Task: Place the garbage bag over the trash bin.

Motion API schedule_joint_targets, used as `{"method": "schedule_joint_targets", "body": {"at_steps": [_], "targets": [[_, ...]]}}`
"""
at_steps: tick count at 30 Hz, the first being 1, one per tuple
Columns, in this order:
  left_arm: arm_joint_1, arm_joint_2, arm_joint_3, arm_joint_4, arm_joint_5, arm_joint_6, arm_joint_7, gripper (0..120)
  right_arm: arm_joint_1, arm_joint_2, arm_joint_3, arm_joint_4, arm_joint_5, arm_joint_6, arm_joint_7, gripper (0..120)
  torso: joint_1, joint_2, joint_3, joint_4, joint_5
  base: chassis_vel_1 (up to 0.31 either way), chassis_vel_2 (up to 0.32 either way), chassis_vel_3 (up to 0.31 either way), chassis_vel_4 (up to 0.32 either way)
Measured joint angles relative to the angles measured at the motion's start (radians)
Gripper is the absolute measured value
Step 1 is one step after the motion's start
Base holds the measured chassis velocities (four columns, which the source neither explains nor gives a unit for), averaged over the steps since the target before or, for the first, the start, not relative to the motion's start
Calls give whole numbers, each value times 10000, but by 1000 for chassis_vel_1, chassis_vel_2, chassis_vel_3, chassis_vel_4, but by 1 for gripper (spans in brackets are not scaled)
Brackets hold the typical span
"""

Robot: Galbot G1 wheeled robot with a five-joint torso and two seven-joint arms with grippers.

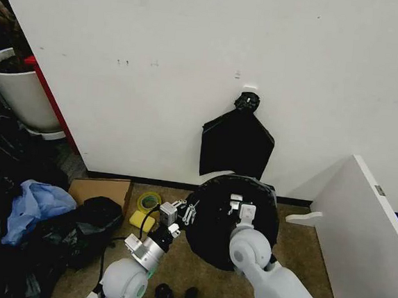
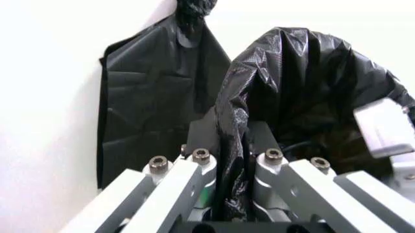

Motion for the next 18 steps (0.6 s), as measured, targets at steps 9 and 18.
{"method": "schedule_joint_targets", "body": {"at_steps": [9,18], "targets": [[76,2,-88,-52,31,1,-5,4,-373,-273,117,500,-248,331,-290,0,0,1,-1,-1,-2,0,0,0,0],[12,-37,-114,114,12,12,-186,4,-1094,-518,-114,1643,-1268,907,-691,0,0,1,-1,-2,-1,0,0,0,0]]}}
